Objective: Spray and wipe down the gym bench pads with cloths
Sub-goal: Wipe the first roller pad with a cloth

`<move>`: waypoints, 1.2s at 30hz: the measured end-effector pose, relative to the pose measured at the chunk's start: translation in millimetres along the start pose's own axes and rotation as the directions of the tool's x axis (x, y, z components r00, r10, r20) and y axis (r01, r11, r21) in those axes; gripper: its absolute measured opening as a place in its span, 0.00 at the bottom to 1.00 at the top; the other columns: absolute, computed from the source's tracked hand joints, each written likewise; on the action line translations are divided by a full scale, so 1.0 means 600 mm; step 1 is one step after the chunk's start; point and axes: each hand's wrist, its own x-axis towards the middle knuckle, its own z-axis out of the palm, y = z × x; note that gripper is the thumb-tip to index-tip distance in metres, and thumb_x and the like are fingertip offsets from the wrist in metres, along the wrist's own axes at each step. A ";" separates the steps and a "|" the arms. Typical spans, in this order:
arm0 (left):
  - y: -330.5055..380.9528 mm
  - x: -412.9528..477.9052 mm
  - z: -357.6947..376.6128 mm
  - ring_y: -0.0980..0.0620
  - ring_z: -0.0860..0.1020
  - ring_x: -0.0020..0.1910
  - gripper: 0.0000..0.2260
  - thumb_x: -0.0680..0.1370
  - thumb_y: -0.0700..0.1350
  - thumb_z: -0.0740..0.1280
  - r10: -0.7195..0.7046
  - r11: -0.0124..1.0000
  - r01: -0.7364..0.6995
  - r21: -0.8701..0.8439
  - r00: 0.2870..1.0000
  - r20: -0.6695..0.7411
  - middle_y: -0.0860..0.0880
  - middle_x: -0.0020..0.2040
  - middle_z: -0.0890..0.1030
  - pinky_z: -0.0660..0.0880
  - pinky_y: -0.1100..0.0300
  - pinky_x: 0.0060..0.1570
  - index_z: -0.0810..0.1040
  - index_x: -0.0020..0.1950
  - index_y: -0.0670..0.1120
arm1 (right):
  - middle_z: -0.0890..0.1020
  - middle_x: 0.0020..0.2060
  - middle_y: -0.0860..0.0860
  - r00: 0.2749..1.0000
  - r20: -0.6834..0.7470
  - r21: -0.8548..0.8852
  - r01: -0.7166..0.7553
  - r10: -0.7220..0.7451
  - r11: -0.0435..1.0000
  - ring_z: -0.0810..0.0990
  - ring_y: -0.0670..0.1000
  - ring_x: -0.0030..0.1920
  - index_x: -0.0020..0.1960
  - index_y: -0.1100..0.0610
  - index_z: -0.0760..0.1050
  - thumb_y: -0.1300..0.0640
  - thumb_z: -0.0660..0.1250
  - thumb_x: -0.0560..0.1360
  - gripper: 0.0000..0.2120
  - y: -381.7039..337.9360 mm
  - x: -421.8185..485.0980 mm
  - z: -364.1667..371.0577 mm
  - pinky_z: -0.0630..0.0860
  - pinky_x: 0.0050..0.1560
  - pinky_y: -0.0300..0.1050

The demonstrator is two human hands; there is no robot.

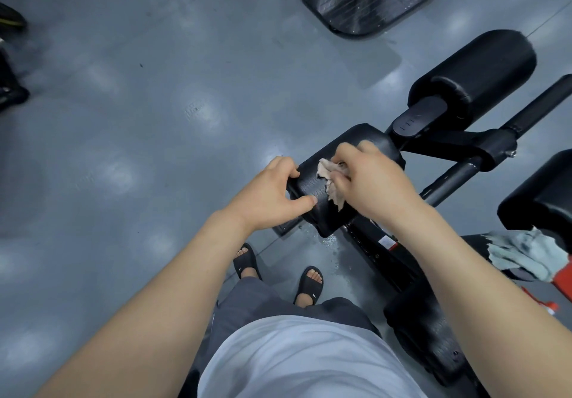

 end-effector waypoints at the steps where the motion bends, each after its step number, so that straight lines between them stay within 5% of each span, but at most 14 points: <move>1: 0.002 -0.001 0.002 0.54 0.74 0.60 0.21 0.73 0.59 0.74 -0.006 1.000 0.006 -0.003 1.000 -0.012 0.56 0.60 0.72 0.71 0.57 0.59 0.70 0.57 0.50 | 0.72 0.48 0.51 1.000 -0.006 -0.013 -0.023 0.023 1.000 0.76 0.57 0.45 0.56 0.50 0.74 0.50 0.66 0.78 0.08 0.008 0.009 -0.004 0.75 0.41 0.50; 8: 0.008 -0.004 0.005 0.55 0.73 0.60 0.24 0.72 0.63 0.74 -0.011 0.999 0.013 0.052 1.000 -0.026 0.57 0.60 0.71 0.72 0.56 0.59 0.68 0.56 0.51 | 0.72 0.46 0.54 0.981 -0.112 -0.082 -0.171 0.161 0.982 0.77 0.62 0.46 0.57 0.53 0.75 0.49 0.63 0.80 0.10 0.072 0.067 -0.027 0.71 0.41 0.49; 14: 0.007 -0.005 0.012 0.56 0.71 0.60 0.24 0.71 0.64 0.74 -0.020 0.998 0.024 0.066 0.998 -0.056 0.58 0.58 0.71 0.72 0.56 0.58 0.66 0.53 0.54 | 0.73 0.44 0.56 0.974 -0.177 -0.150 -0.166 0.139 0.975 0.75 0.63 0.40 0.57 0.56 0.74 0.53 0.61 0.81 0.09 0.060 0.066 -0.019 0.70 0.37 0.51; 21: 0.021 -0.002 0.019 0.53 0.69 0.57 0.25 0.69 0.62 0.75 -0.008 0.993 0.020 0.120 0.995 -0.096 0.56 0.53 0.69 0.70 0.56 0.52 0.66 0.51 0.51 | 0.70 0.48 0.53 0.999 0.049 -0.085 0.006 -0.002 0.996 0.75 0.61 0.42 0.57 0.51 0.70 0.48 0.61 0.80 0.09 0.019 -0.014 -0.008 0.75 0.40 0.51; 25: 0.022 0.000 0.025 0.51 0.70 0.57 0.25 0.68 0.62 0.75 -0.004 0.990 0.018 0.138 0.994 -0.105 0.55 0.54 0.69 0.69 0.56 0.52 0.64 0.49 0.51 | 0.71 0.49 0.52 0.999 0.029 -0.062 0.046 -0.044 0.997 0.77 0.59 0.47 0.59 0.49 0.71 0.46 0.63 0.80 0.10 0.041 -0.011 -0.016 0.75 0.40 0.50; 32: 0.018 -0.006 0.030 0.50 0.70 0.60 0.25 0.69 0.62 0.76 -0.001 0.995 0.013 0.094 0.993 -0.121 0.55 0.56 0.70 0.71 0.54 0.58 0.65 0.50 0.51 | 0.74 0.44 0.54 0.975 -0.099 -0.124 -0.211 0.200 0.970 0.77 0.63 0.51 0.55 0.51 0.74 0.45 0.62 0.78 0.11 0.097 0.065 -0.042 0.69 0.41 0.50; 36: 0.015 -0.003 0.033 0.50 0.70 0.60 0.26 0.68 0.61 0.76 -0.008 0.997 0.018 0.077 0.991 -0.133 0.55 0.56 0.71 0.70 0.54 0.57 0.65 0.51 0.51 | 0.75 0.39 0.55 0.972 -0.105 -0.153 -0.225 0.210 0.962 0.76 0.63 0.46 0.51 0.55 0.71 0.46 0.61 0.79 0.12 0.096 0.072 -0.045 0.69 0.38 0.50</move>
